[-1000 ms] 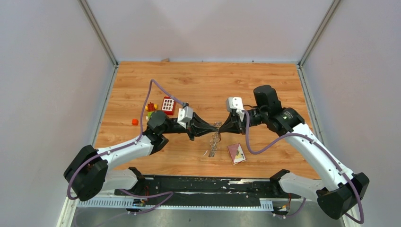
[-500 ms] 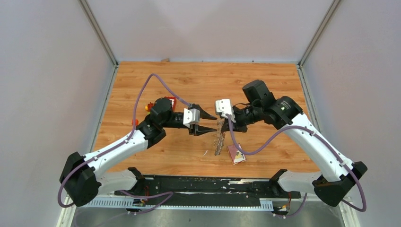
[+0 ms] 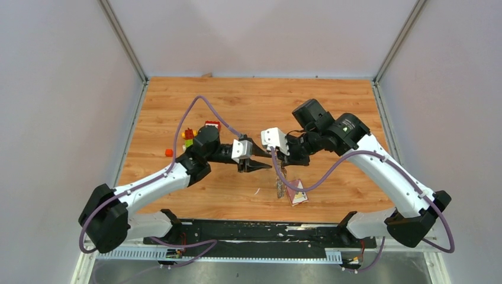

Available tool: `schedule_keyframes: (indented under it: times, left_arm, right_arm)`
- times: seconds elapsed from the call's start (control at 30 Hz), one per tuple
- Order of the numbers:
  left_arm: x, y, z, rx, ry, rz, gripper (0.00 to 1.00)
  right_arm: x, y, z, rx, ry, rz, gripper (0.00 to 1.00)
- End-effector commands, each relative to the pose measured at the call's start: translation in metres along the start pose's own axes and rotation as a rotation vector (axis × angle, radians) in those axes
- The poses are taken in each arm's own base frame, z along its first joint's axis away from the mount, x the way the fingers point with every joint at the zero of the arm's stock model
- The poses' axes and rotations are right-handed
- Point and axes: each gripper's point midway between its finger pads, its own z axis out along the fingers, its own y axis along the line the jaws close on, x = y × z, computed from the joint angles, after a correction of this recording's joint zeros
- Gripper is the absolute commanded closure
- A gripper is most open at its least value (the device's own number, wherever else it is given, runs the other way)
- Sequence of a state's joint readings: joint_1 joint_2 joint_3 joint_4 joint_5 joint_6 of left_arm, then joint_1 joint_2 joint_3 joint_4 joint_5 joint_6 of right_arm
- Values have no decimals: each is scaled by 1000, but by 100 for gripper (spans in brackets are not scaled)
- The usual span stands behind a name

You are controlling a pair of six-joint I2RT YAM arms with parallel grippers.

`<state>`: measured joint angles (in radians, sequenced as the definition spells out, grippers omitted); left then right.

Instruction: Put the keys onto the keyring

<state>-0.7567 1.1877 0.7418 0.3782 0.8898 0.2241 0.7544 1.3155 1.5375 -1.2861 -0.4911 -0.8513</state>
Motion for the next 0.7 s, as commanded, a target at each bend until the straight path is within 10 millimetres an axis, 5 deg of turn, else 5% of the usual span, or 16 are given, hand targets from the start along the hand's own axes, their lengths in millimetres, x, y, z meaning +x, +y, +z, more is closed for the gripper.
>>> schedule_keyframes:
  times: [0.0,0.5,0.67]
  left_arm:
    - [-15,-3,5,30,-109,-8,57]
    - [-11,-7,17,42,-146,-60,60]
    - [-12,-7,20,47,-147,-69,69]
  right_arm:
    - [-10,-8,-8,41,4,-40,100]
    - [-11,-8,-4,33,0,-27,100]
    - [-12,-7,-5,35,-8,-27,100]
